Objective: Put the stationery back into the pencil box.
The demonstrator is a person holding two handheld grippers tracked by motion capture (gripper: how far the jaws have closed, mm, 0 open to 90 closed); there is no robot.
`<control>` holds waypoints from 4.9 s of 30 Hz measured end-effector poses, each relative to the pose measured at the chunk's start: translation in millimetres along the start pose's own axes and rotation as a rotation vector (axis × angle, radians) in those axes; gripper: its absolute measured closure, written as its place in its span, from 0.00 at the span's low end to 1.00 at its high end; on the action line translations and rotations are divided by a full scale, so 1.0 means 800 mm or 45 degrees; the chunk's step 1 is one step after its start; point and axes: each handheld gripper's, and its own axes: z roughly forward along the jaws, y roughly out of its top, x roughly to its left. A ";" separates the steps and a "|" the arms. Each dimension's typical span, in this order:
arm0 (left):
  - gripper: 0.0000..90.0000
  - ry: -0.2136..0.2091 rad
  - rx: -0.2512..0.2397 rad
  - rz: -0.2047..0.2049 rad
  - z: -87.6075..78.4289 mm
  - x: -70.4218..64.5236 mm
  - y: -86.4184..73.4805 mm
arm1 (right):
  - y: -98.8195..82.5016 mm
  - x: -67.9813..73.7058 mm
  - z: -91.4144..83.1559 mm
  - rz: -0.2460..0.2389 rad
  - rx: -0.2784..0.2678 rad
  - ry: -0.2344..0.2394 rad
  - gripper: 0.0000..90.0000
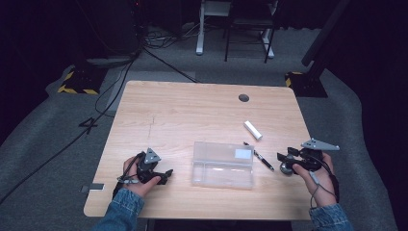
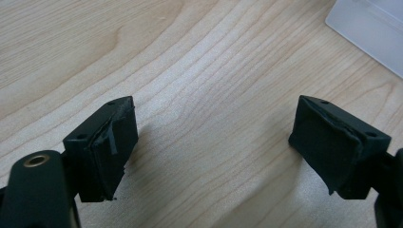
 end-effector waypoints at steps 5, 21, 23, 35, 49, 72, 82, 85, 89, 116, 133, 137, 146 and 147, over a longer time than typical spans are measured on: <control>0.18 -0.004 -0.001 -0.007 0.000 0.000 0.000 | 0.000 -0.001 0.009 -0.041 0.065 0.016 0.66; 0.17 -0.004 0.001 -0.006 0.003 0.001 0.003 | 0.020 0.022 0.063 -0.184 0.281 0.104 0.78; 0.17 0.000 0.001 -0.002 0.002 0.001 0.003 | 0.022 0.024 0.068 -0.203 0.327 0.109 0.79; 0.17 0.001 0.003 0.002 0.003 0.001 0.003 | 0.021 0.029 0.094 -0.263 0.488 0.116 0.81; 0.17 -0.012 0.004 0.003 0.000 -0.001 0.000 | 0.021 0.034 0.098 -0.289 0.515 0.092 0.89; 0.17 -0.012 0.005 0.004 0.000 -0.001 0.000 | 0.032 0.024 0.068 -0.170 0.350 0.091 0.89; 0.17 -0.012 0.002 0.000 0.000 -0.001 0.000 | 0.051 0.029 0.034 -0.184 0.250 0.126 0.89; 0.17 -0.012 0.002 0.000 0.000 -0.001 0.000 | 0.056 0.034 0.026 -0.205 0.229 0.147 0.89; 0.17 -0.012 0.002 -0.001 0.000 -0.001 0.000 | 0.063 0.048 0.017 -0.255 0.207 0.182 0.89; 0.17 -0.012 0.002 -0.001 0.000 -0.001 0.000 | 0.085 0.130 0.024 -0.486 0.264 0.416 0.89; 0.17 -0.012 0.002 0.000 0.000 -0.001 0.000 | 0.076 0.154 0.053 -0.585 0.403 0.454 0.89; 0.17 -0.012 0.001 -0.001 0.000 -0.001 0.000 | 0.073 0.159 0.060 -0.603 0.438 0.458 0.89; 0.17 -0.013 0.005 0.003 0.000 -0.001 0.000 | 0.061 0.165 0.080 -0.626 0.524 0.463 0.89; 0.17 -0.012 0.004 0.003 0.000 -0.001 0.000 | 0.061 0.164 0.082 -0.634 0.530 0.466 0.89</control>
